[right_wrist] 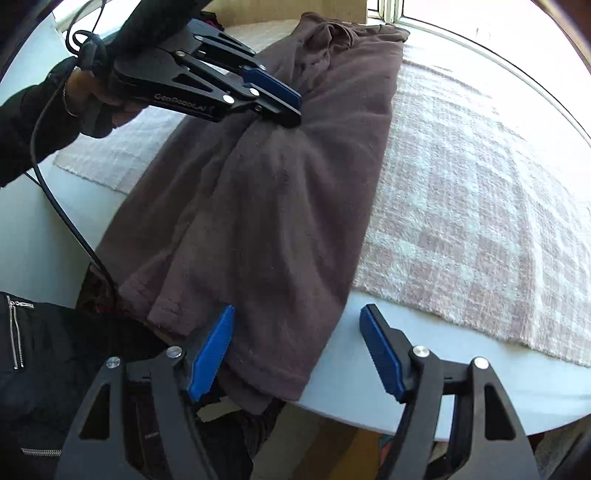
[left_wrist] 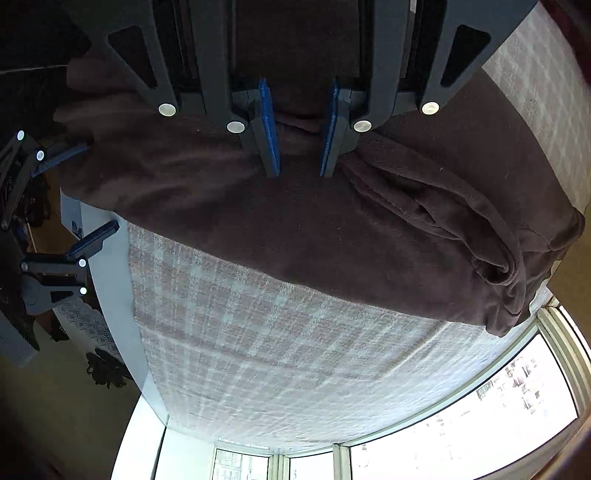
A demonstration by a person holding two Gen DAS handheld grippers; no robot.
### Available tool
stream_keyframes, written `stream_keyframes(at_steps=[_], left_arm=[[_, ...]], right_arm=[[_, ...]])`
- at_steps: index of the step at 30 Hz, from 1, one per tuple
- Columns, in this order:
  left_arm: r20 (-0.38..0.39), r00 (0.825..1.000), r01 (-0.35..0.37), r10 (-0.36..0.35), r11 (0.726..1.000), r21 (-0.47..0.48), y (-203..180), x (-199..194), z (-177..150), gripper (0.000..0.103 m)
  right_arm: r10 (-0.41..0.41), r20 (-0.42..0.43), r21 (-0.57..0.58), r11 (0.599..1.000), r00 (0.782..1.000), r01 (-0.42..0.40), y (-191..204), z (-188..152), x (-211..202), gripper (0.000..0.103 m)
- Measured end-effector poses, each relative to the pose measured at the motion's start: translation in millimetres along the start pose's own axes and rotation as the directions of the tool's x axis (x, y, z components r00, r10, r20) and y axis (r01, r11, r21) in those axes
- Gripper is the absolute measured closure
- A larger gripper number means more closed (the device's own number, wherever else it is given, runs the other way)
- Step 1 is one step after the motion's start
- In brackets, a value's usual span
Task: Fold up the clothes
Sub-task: 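Move both open grippers to the sweatshirt end at the blanket edge, then grasp the sweatshirt end with the left gripper while the right gripper grasps beside it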
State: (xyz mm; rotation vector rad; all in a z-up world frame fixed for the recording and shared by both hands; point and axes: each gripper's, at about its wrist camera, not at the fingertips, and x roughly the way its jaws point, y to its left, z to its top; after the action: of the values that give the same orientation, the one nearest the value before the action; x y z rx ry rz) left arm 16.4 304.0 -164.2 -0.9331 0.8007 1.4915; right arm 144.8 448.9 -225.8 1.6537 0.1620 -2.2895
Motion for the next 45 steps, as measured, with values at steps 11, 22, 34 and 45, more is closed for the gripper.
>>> stream_keyframes(at_steps=[11,22,34,45], left_arm=[[-0.043,0.994,0.102,-0.102,0.995,0.002,-20,-1,0,0.079],[0.097,0.995,0.036,-0.034,0.999,-0.020,-30,-106,-52,0.081],[0.075,0.994,-0.096,0.077,0.953,0.288,-165,-102,-148,0.060],[0.047,0.982,-0.184,0.181,0.887,0.423,-179,-57,-140,0.056]], right_arm=[[0.066,0.166,0.004,0.998,0.984,-0.067,40,20,-31,0.034],[0.093,0.124,0.076,0.992,0.988,-0.103,35,-16,-41,0.033],[-0.078,0.177,-0.280,0.952,0.981,0.126,46,-67,-48,0.042],[-0.114,0.189,-0.443,0.876,0.975,0.189,54,-56,-32,0.060]])
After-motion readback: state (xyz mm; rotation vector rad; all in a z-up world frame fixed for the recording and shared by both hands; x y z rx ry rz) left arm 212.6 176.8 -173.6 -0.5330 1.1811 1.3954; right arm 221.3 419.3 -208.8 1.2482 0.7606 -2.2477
